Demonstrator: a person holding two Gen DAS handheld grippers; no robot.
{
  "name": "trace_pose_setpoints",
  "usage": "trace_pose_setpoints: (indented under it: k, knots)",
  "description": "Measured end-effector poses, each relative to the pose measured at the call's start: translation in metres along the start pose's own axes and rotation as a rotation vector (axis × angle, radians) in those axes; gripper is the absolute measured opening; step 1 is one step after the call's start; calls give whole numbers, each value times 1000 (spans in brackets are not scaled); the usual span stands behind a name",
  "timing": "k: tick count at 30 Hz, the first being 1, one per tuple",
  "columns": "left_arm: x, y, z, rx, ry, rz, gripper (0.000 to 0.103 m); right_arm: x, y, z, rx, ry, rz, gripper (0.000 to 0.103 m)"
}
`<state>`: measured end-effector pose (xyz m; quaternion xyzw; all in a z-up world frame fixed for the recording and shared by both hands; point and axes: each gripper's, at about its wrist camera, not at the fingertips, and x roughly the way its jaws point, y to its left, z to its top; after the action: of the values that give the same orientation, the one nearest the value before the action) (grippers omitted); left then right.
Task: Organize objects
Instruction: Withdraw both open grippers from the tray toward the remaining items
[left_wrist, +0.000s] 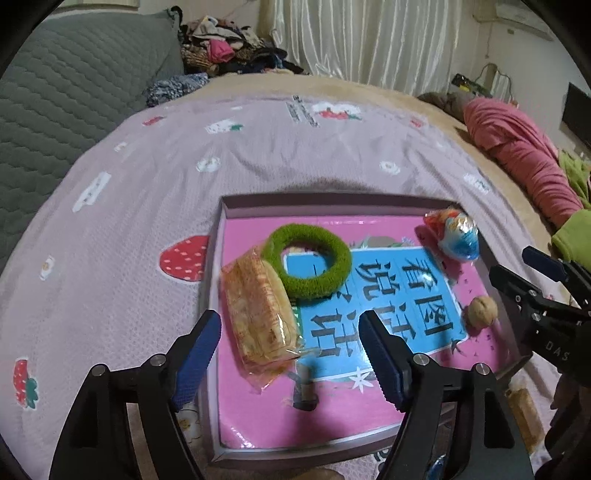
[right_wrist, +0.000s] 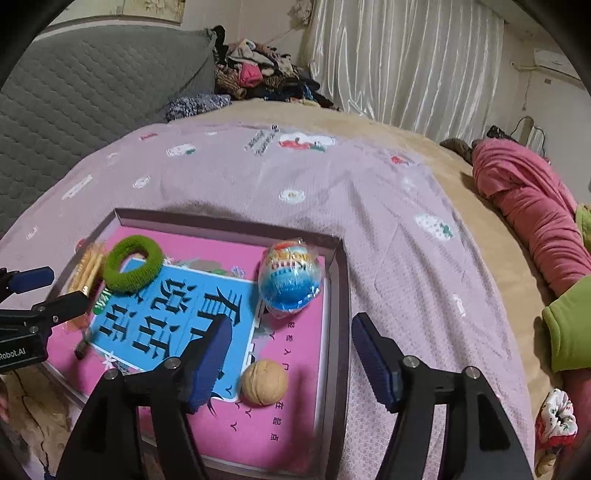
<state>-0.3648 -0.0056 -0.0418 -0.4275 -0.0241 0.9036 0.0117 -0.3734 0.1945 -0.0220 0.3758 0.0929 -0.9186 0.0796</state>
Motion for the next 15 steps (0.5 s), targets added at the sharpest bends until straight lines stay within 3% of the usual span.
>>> trace_pose_setpoints:
  k: [11,15]
  knots:
    - [-62,5,-1,-15,-118,22,82,-66,10,9,9,-166,1,84]
    - [-81,7,-8,-29,-128,28,82,-94,16,7,-9,-193,-7,84]
